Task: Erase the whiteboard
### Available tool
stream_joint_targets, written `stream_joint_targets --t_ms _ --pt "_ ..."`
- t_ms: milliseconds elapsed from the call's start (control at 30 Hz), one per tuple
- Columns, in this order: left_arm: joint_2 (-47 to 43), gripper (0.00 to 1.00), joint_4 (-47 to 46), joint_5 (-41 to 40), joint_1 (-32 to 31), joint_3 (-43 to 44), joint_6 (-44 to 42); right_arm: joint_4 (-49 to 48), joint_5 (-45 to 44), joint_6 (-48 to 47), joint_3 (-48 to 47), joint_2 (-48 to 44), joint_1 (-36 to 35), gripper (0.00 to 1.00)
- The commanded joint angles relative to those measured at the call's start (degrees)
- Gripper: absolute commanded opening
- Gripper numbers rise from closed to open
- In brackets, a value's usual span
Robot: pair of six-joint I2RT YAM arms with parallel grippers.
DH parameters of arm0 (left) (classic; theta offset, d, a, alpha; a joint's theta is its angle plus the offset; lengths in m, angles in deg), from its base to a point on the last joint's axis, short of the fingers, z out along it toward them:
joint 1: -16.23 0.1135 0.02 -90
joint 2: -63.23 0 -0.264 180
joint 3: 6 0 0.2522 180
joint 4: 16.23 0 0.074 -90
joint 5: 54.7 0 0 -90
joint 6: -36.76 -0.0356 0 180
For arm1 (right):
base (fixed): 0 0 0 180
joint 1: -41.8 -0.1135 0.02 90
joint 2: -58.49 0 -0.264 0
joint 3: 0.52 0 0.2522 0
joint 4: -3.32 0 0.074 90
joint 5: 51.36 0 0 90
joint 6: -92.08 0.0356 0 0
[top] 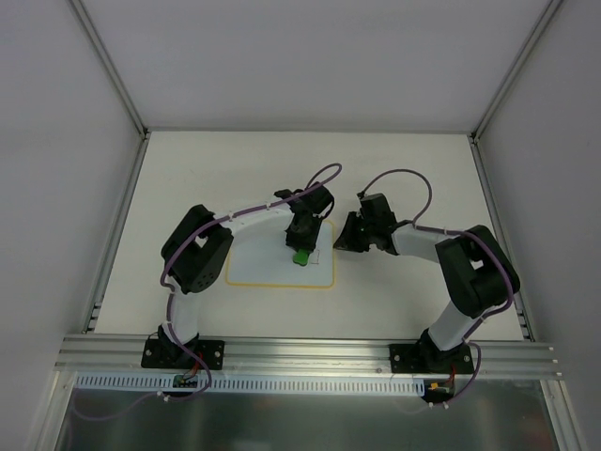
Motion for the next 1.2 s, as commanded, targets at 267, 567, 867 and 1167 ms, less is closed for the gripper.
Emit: stream_joint_targets --t_ms 267,567,867,1167 --pt "1.7 0.0 1.8 0.2 0.2 2.7 2.1 -0.3 2.3 -2.8 4.5 0.3 0.2 0.18" --pt "3.8 0.0 1.8 2.9 0.0 5.9 4.0 -0.3 2.7 -2.5 3.7 4.7 -0.6 0.08" --pt "7.5 0.0 1.9 3.6 -3.8 8.0 8.1 -0.3 1.1 -1.4 3.8 5.1 -0.6 0.0" --pt "-1.2 0.0 2.2 -2.6 1.2 -7.3 12.1 -0.3 -0.5 -1.5 4.3 4.5 -0.6 0.0"
